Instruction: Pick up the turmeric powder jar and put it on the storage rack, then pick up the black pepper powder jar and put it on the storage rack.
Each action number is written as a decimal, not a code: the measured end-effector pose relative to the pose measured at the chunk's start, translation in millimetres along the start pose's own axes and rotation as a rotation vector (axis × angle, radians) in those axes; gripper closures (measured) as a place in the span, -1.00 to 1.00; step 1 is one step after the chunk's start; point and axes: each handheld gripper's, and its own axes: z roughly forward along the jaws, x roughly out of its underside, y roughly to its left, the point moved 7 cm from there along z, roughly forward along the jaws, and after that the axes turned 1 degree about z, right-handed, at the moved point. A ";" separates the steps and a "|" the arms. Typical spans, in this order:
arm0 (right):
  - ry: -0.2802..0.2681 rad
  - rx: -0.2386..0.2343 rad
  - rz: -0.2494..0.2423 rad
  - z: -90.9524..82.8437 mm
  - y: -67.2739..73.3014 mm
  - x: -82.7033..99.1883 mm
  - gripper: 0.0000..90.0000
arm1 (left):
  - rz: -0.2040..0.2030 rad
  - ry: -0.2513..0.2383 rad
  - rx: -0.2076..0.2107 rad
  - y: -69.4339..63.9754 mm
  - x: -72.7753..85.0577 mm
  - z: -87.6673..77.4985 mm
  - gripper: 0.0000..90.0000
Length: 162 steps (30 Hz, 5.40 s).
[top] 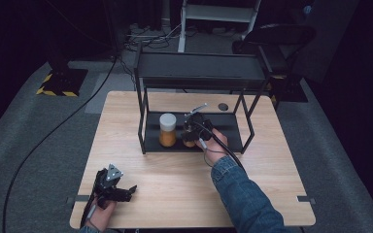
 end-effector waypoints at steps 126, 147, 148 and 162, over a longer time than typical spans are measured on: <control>-0.084 0.003 0.086 -174.1 19.1 175.6 -0.82 | -0.001 0.001 -0.001 -0.1 -0.4 0.4 -0.97; -0.021 0.002 0.113 -154.8 17.7 202.1 -0.82 | -0.003 0.002 -0.002 -0.3 -0.6 0.6 -0.97; -0.018 0.002 0.110 -154.0 18.0 202.9 -0.82 | -0.003 0.002 -0.003 -0.3 -0.6 0.6 -0.97; 0.044 0.023 0.098 -137.3 18.7 214.0 -0.65 | -0.003 0.002 -0.003 -0.3 -0.6 0.6 -0.97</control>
